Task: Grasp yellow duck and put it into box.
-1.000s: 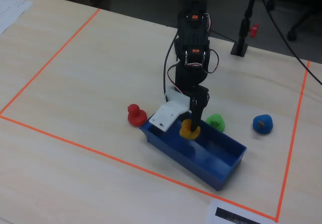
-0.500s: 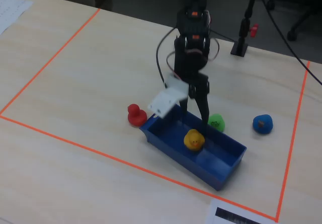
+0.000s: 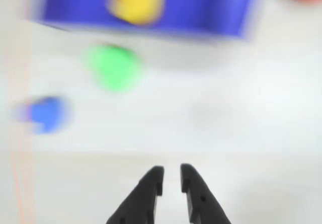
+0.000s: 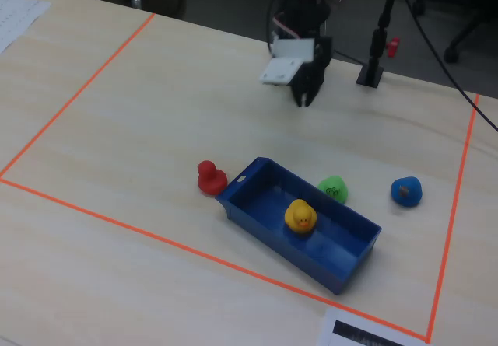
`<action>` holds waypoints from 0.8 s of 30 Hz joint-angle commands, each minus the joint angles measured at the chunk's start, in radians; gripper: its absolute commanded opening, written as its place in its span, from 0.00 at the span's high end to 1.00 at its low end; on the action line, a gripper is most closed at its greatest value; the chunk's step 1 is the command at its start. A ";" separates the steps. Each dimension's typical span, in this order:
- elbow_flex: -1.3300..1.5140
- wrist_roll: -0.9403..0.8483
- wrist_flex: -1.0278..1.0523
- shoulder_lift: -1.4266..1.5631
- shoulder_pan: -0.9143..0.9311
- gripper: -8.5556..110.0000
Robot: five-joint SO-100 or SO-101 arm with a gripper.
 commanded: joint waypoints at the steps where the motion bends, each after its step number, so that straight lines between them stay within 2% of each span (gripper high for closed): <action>1: 0.442 -0.109 0.002 0.287 0.132 0.93; 10: 0.715 -0.210 0.179 0.712 0.268 0.93; 16: 0.715 -0.221 0.186 0.723 0.341 0.92; 24: 0.715 -0.219 0.187 0.721 0.342 0.90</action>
